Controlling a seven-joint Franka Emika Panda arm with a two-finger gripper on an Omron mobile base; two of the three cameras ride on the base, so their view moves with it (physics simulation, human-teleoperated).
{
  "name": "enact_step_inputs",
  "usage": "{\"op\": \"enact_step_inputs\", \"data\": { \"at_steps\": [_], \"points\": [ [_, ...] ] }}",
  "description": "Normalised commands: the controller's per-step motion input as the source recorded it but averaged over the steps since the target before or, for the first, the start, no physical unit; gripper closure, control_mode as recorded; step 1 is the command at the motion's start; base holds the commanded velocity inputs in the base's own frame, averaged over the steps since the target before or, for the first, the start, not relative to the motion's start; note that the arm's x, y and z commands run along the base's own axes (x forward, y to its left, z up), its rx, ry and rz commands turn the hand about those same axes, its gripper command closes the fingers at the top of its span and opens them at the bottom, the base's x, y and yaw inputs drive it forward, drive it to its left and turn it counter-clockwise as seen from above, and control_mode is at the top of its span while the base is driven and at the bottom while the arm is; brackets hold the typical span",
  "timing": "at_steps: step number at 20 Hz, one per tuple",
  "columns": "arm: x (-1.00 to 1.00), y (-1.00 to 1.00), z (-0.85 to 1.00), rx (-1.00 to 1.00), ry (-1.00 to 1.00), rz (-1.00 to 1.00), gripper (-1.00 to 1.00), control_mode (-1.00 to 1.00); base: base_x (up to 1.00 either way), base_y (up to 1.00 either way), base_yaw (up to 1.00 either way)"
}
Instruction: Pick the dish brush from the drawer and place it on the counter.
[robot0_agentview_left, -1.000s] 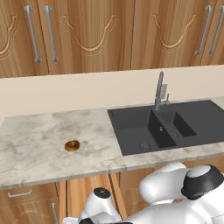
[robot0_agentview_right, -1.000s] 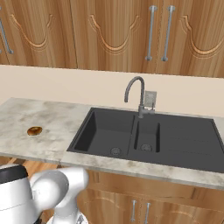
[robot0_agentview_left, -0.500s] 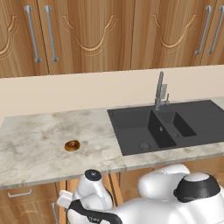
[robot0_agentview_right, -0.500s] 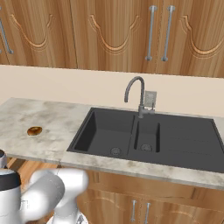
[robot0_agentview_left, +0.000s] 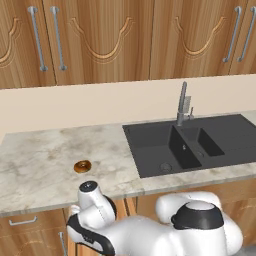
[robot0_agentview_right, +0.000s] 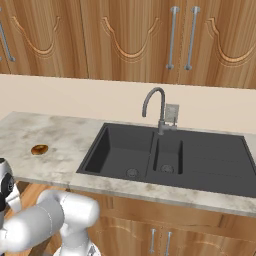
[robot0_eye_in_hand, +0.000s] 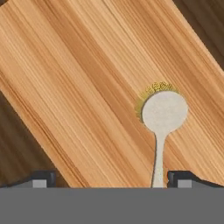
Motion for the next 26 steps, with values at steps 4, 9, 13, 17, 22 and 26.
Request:
{"op": "enact_step_inputs", "data": {
  "at_steps": [4, 9, 13, 17, 22, 26],
  "points": [
    [-0.31, -0.78, -0.15, -0.08, 0.1, -0.18, -1.0, -1.0, 0.0, 0.0, 0.0],
    [-0.19, -0.35, -0.73, -0.17, 0.05, -0.15, -1.0, -1.0, 0.0, 0.0, 0.0],
    [0.08, 0.29, -0.67, -0.08, -0.01, -0.05, -1.0, -1.0, 0.0, 0.0, 0.0],
    [0.38, 0.55, -0.21, 0.0, 0.0, -0.01, -1.0, -1.0, 0.0, 0.0, 0.0],
    [0.07, -0.06, -0.72, -0.04, 0.03, -0.06, 1.0, -1.0, 0.0, 0.0, 0.0],
    [-0.54, -0.99, -1.0, 0.0, 0.11, -0.14, 1.0, -1.0, 0.0, 0.0, 0.0]
  ]
}}
